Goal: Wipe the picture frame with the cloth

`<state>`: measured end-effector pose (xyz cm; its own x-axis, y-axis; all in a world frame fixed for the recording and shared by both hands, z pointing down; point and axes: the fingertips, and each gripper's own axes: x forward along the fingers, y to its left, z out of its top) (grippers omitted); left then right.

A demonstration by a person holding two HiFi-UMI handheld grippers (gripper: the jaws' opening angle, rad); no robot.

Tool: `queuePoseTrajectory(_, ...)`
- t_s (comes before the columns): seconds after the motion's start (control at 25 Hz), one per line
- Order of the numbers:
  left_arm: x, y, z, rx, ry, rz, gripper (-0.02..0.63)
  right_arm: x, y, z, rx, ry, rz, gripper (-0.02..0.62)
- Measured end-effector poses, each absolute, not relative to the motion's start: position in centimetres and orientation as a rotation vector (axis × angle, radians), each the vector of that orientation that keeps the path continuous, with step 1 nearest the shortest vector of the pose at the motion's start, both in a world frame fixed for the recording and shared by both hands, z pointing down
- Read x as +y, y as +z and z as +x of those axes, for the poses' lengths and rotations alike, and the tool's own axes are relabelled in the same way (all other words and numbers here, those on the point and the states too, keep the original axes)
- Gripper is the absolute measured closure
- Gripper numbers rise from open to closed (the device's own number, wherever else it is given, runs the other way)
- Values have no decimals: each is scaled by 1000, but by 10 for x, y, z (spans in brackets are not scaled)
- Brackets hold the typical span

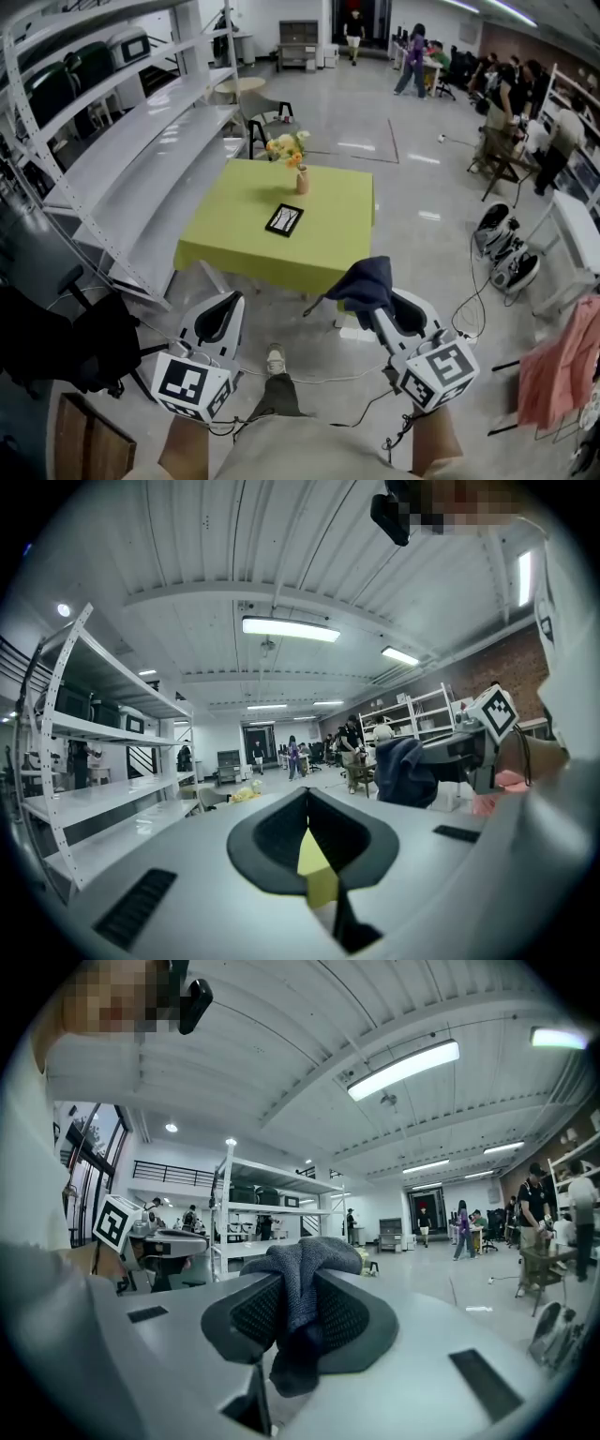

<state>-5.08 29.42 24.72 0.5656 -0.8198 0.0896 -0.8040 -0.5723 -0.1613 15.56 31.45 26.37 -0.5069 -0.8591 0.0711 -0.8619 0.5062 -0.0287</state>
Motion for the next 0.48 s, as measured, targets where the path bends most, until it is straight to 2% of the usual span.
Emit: queuePoseTrajectory(0.48,188,275,-57,1390,-252,-2753,598,211,288,144,-2613,142,1537,503)
